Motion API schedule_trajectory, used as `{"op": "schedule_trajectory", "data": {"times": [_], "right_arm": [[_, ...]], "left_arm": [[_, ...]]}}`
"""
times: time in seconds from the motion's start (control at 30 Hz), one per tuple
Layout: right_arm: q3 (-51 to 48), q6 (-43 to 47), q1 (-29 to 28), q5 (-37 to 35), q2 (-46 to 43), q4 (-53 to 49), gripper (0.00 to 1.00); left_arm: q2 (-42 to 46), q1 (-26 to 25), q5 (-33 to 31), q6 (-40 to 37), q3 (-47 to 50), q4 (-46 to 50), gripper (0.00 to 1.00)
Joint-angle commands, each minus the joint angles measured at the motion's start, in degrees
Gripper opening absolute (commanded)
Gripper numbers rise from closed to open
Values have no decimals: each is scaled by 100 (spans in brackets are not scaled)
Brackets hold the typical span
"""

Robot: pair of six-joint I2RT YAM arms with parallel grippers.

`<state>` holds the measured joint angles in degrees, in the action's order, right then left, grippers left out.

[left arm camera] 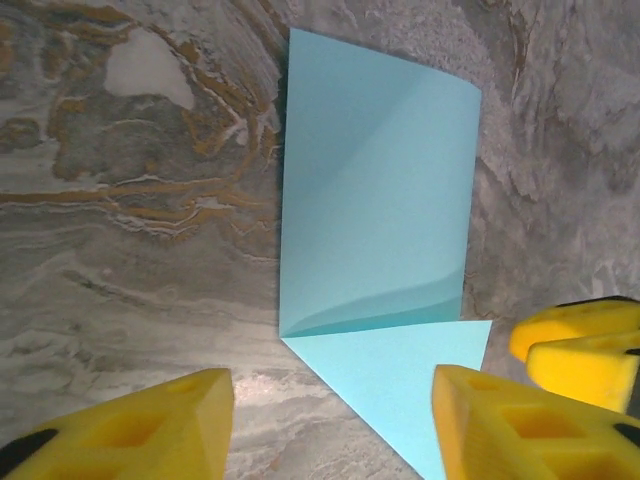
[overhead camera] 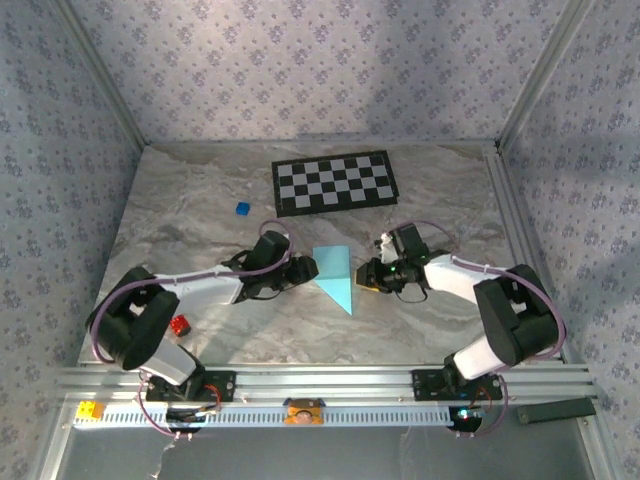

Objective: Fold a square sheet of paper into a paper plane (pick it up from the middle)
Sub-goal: Third fold the triangle at the center of the table, then fourth fold the wing at the center of the table.

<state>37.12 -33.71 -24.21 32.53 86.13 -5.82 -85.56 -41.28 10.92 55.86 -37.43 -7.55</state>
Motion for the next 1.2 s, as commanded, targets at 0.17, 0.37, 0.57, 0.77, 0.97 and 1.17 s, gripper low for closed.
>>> {"op": "schedule_trajectory", "data": {"times": [0.17, 0.37, 0.57, 0.77, 0.97, 1.17], "right_arm": [[356, -87, -271, -173, 355, -17, 32], [485, -60, -324, -61, 564, 28, 26], [534, -35, -339, 133, 664, 136, 18], [552, -12, -353, 209, 747, 156, 15], [519, 10, -354, 236, 680, 170, 11], [449, 10, -334, 233, 510, 178, 6]], "left_arm": [[694, -14, -598, 10, 226, 93, 70], [879, -18, -783, 82, 383, 81, 70], [840, 1, -780, 101, 370, 79, 61], [693, 32, -633, 144, 351, -33, 56], [492, 104, -349, 259, 364, -261, 53], [28, 295, 345, 331, 160, -519, 52]]}}
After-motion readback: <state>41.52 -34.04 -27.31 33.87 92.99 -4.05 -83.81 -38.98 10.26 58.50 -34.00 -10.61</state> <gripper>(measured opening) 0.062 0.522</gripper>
